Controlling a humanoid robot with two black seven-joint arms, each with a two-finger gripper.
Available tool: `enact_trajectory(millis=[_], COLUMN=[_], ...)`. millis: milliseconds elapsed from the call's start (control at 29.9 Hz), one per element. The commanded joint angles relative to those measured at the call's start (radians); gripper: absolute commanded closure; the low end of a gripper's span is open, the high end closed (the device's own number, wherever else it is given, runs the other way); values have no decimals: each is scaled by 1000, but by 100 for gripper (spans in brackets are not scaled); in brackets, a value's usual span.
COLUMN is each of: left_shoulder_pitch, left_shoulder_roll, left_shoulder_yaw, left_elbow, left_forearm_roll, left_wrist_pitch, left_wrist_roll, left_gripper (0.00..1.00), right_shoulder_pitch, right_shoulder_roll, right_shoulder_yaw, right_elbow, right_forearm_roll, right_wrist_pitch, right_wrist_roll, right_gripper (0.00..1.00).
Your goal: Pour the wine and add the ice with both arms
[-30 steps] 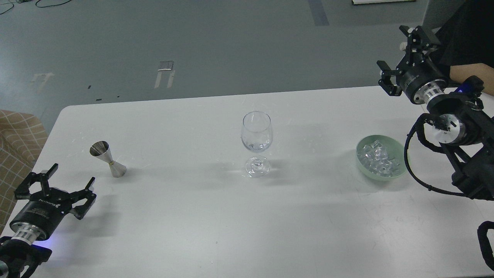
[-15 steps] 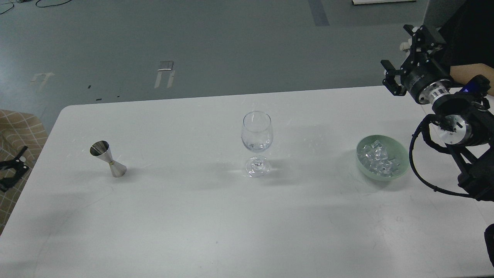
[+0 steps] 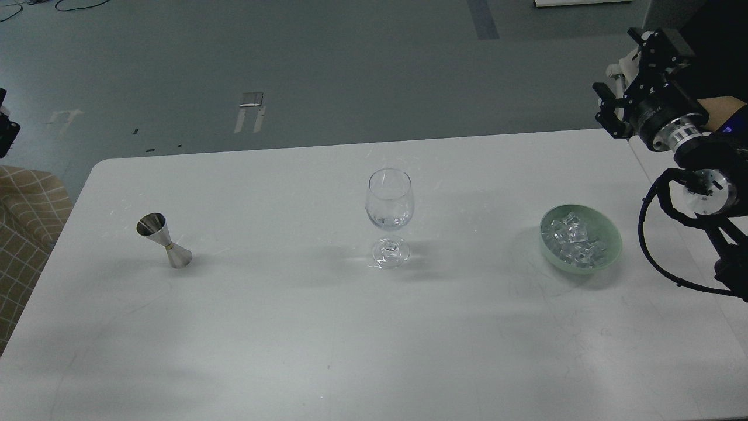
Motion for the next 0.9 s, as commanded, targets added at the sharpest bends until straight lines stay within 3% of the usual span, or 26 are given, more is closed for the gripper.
enact_trajectory(millis=[0,67,201,267,401,468,869], left_shoulder_pitch=[-54,-79,-76,-77,-85,-96,-108], left_shoulder_roll=[-12,-21,-42,-65,-90,-104,-153], left_shoulder_yaw=[87,127,157,167,169,170,172], left_elbow=[39,52,60,56,49,49,0], left_forearm_roll=[2,-4,-2,-2,-4,-4,-2], left_wrist_pitch=[50,69,55,60,66,64,66], left_wrist_roll=[-181,-186,-154,-83,4,8,12], left_gripper=[2,2,2,2,2,2,2], right_shoulder_pitch=[-15,-32,-58,-85,-95,-110,-150], right_shoulder_roll=[-33,-42,-81,-137,-243,-361,-800], right_shoulder_yaw=[0,0,-2,-14,-69,-106,-217], right_elbow=[31,51,86,114,186,256,577], right_forearm_roll=[0,0,-6,-22,-87,-132,-393], right_wrist_pitch=[1,1,3,3,1,1,0], right_wrist_roll=[-12,-12,-12,-12,-12,-11,-11], right_gripper=[0,0,0,0,0,0,0])
